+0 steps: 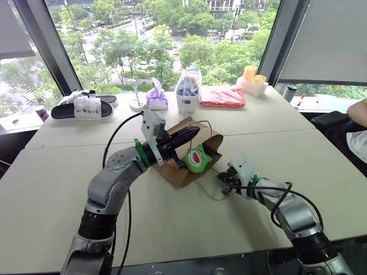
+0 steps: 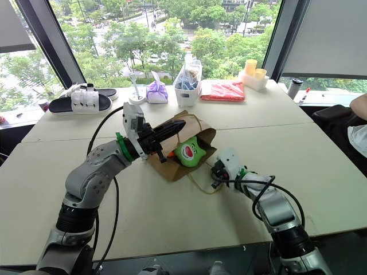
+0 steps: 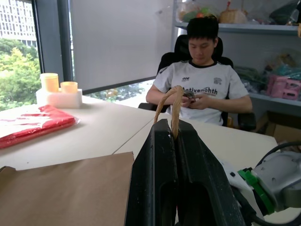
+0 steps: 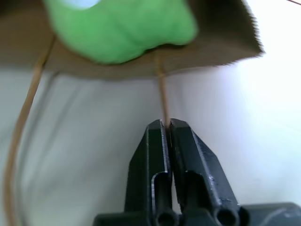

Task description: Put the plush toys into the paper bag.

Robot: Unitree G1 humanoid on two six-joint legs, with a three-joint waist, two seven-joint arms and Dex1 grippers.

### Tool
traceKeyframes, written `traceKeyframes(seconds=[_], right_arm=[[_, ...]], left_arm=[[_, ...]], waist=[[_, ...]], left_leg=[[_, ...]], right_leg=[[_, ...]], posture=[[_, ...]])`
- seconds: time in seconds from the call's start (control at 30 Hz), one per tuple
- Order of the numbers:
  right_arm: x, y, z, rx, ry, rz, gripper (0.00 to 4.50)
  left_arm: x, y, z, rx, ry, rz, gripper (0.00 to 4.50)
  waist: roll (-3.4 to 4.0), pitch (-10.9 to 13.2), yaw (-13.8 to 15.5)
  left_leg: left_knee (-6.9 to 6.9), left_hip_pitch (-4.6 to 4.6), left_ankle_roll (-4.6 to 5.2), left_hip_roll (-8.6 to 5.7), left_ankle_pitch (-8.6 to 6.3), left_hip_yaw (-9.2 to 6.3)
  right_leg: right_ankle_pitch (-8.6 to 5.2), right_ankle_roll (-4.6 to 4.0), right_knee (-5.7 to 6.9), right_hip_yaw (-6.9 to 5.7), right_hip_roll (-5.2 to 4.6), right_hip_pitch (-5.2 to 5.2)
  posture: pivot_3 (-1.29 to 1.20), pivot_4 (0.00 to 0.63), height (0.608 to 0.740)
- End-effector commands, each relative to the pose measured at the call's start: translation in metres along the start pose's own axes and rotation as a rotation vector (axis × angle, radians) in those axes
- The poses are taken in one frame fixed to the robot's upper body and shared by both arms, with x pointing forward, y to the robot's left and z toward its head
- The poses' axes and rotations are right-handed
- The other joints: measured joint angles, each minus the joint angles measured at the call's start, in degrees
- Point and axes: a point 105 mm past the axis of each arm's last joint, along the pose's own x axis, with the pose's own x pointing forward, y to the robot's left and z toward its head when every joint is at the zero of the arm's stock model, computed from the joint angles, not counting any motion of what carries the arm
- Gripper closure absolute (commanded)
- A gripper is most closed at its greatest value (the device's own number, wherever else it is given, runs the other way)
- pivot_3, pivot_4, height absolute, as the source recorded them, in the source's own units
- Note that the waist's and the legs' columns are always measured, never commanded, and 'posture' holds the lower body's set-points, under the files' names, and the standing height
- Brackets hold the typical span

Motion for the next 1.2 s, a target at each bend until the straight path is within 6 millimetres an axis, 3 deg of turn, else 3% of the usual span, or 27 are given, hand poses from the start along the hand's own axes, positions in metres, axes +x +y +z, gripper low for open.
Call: traceKeyframes(seconds=[0.03,0.07,0.17,0.37,0.57,0.93,1.07,1.17,1.2], right_arm=[[-0.018,-0.018,0.051,0.046,-0.152,-0.039,4.43],[-0.025,-0.024,0.070,0.066,-0.203,-0.044,4.43],[-0.039,-0.037,0.101,0.075,-0.276,-0.064,4.43],[-0.052,-0.054,0.138,0.067,-0.354,-0.091,4.43],[-0.052,-0.057,0.147,0.069,-0.377,-0.092,4.43],[-0.056,-0.062,0.160,0.098,-0.425,-0.092,4.43],[-0.047,-0.065,0.146,0.089,-0.378,-0.111,4.43],[-0.045,-0.062,0.147,0.097,-0.387,-0.097,4.43],[-0.046,-0.062,0.150,0.101,-0.398,-0.093,4.20]], left_arm=[[0.001,0.007,0.024,0.065,-0.065,0.030,4.50],[0.002,0.011,0.029,0.071,-0.081,0.039,4.50],[0.006,0.016,0.039,0.075,-0.107,0.052,4.50],[0.013,0.017,0.044,0.042,-0.142,0.059,4.50],[0.011,0.022,0.036,0.039,-0.127,0.094,4.50],[0.006,0.034,0.038,0.038,-0.135,0.153,4.50],[0.000,0.037,0.016,0.063,-0.055,0.169,4.50],[-0.003,0.035,0.009,0.068,-0.020,0.173,4.50],[-0.004,0.035,0.009,0.051,-0.015,0.171,4.50]], waist=[[0.00,0.01,0.00],[0.01,0.01,0.00],[0.01,0.01,-0.01],[0.00,0.01,-0.01],[0.01,0.01,-0.12],[0.00,0.01,-0.03],[0.01,0.01,-0.10],[0.02,0.00,-0.17],[0.01,0.01,-0.14]], left_leg=[[0.00,0.00,0.00,0.00,0.00,-0.02],[0.00,-0.01,0.00,0.00,0.00,-0.02],[0.00,-0.04,0.00,0.00,0.00,-0.02],[-0.05,-0.06,0.07,-0.01,-0.04,0.01],[-0.05,-0.07,0.06,-0.01,-0.04,0.05],[-0.05,-0.07,0.06,-0.01,-0.04,0.05],[-0.05,-0.07,0.06,-0.02,-0.04,0.07],[-0.06,-0.07,0.06,-0.01,-0.04,0.07],[-0.06,-0.08,0.06,-0.01,-0.04,0.08]], right_leg=[[0.00,0.00,0.00,0.01,0.00,-0.01],[0.00,0.00,0.00,0.00,0.00,-0.01],[0.00,0.00,0.01,-0.01,0.00,-0.05],[0.00,0.00,-0.06,-0.05,-0.01,-0.04],[0.00,0.00,-0.03,-0.03,-0.01,-0.07],[0.00,0.00,-0.04,-0.03,-0.01,-0.07],[0.00,0.00,-0.03,-0.03,-0.01,-0.07],[0.00,0.00,-0.03,-0.02,-0.01,-0.10],[0.00,0.00,-0.01,-0.02,-0.01,-0.12]], posture=[[0.00,0.150,0.740],[0.00,0.150,0.740],[0.00,0.150,0.740],[0.00,0.150,0.740],[0.00,0.150,0.740],[0.00,0.150,0.740],[0.00,0.150,0.740],[0.00,0.150,0.740],[0.00,0.150,0.740]])
